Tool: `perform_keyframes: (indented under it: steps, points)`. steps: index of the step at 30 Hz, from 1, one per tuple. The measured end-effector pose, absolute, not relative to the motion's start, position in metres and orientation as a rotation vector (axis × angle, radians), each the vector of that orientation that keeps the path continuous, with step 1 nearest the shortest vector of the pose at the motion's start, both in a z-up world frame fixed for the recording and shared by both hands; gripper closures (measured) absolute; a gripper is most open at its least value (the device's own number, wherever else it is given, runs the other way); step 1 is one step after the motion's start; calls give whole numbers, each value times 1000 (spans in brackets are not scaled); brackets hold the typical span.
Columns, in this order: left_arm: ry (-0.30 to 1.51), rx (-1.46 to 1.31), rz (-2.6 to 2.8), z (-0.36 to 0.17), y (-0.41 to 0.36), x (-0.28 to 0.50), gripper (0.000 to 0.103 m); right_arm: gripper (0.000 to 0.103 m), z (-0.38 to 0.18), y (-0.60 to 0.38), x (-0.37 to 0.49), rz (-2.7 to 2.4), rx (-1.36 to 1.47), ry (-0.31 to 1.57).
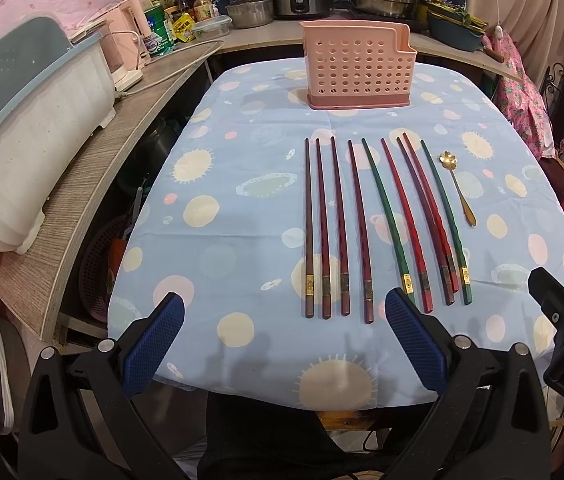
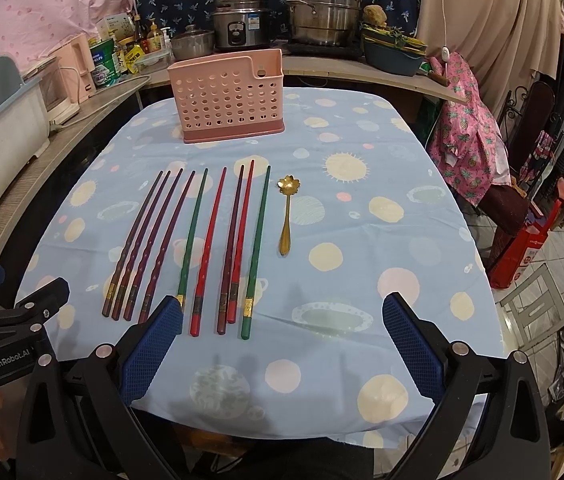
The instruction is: Organize utensils
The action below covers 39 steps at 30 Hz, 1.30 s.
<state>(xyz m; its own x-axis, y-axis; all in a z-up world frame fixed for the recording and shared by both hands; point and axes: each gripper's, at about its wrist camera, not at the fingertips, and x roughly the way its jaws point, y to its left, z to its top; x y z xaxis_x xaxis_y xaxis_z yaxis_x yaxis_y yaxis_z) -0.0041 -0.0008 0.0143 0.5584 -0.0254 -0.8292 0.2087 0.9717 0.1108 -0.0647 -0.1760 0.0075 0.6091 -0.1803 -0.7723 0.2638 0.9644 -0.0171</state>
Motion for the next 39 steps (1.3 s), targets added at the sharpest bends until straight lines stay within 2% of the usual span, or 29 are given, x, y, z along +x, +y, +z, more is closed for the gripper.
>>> perform_keyframes:
  steps: [39]
  points:
    - [980,196,-152,13,-2,-7,7,7,7,-176,-65,-256,104,879]
